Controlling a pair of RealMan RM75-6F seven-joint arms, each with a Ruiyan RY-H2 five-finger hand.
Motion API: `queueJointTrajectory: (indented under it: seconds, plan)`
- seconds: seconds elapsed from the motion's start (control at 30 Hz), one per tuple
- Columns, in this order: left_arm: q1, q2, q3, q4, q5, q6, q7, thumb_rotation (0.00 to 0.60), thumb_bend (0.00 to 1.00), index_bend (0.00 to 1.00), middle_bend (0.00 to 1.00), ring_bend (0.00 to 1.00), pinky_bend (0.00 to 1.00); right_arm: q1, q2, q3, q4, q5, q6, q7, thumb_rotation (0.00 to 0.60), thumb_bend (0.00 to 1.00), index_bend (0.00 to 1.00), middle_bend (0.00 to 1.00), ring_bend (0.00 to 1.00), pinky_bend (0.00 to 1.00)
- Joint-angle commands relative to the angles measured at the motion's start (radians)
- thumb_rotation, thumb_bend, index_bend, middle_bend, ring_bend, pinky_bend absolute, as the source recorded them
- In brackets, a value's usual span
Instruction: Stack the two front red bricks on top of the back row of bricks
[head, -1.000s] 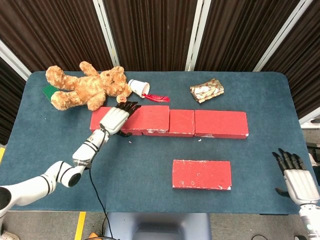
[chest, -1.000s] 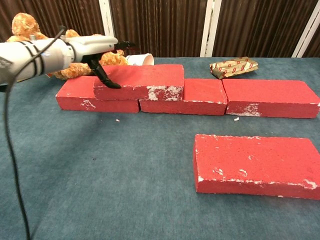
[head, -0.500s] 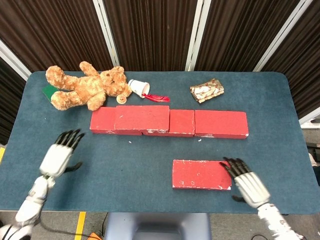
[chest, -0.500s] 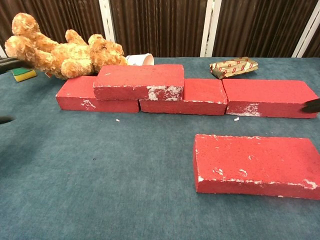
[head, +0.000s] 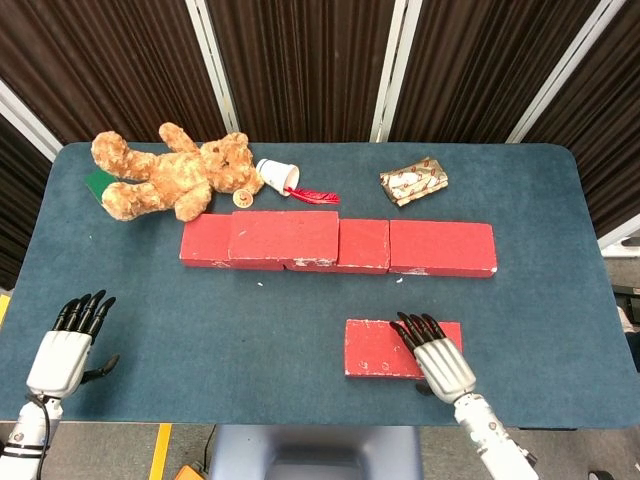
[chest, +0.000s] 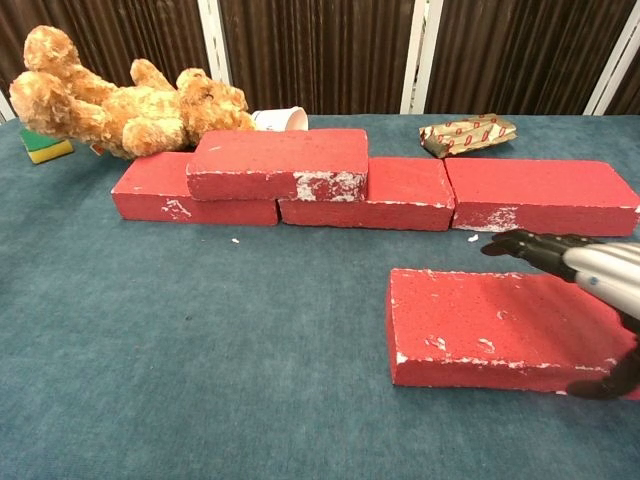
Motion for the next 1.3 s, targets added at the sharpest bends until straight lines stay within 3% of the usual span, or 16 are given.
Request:
queueJointTrajectory:
  seconds: [0.03, 0.3, 1.03, 1.17, 1.2, 1.3]
  plan:
    - [0.014, 0.006, -0.020, 0.013, 0.004, 0.007, -0.033, 0.600, 0.23, 0.00, 0.00, 0.00, 0.10, 0.032, -0.043, 0.031, 0.015, 0.062, -0.026, -0.055, 0.600, 0.04, 0.00, 0.00, 0.00, 0.00]
    - [0.032, 0.026, -0.043, -0.003, -0.002, -0.011, -0.025, 0.600, 0.23, 0.00, 0.00, 0.00, 0.10, 0.084, -0.078, 0.061, 0.007, 0.217, -0.077, -0.132, 0.600, 0.04, 0.00, 0.00, 0.00, 0.00]
    - [0.046, 0.051, -0.078, -0.043, -0.017, -0.086, 0.001, 0.600, 0.23, 0.00, 0.00, 0.00, 0.09, 0.175, -0.070, 0.072, -0.006, 0.412, -0.096, -0.158, 0.600, 0.04, 0.00, 0.01, 0.00, 0.00]
    - [0.048, 0.051, -0.085, -0.044, -0.014, -0.091, 0.005, 0.600, 0.23, 0.00, 0.00, 0.00, 0.09, 0.186, -0.067, 0.071, -0.005, 0.410, -0.094, -0.129, 0.600, 0.04, 0.02, 0.15, 0.02, 0.07]
    - [0.049, 0.051, -0.085, -0.044, -0.013, -0.091, 0.006, 0.600, 0.23, 0.00, 0.00, 0.00, 0.09, 0.187, -0.068, 0.072, -0.004, 0.404, -0.087, -0.122, 0.600, 0.04, 0.06, 0.21, 0.06, 0.10]
    - [0.052, 0.051, -0.088, -0.044, -0.011, -0.095, 0.006, 0.600, 0.23, 0.00, 0.00, 0.00, 0.09, 0.187, -0.071, 0.070, 0.003, 0.391, -0.069, -0.103, 0.600, 0.04, 0.33, 0.42, 0.28, 0.25]
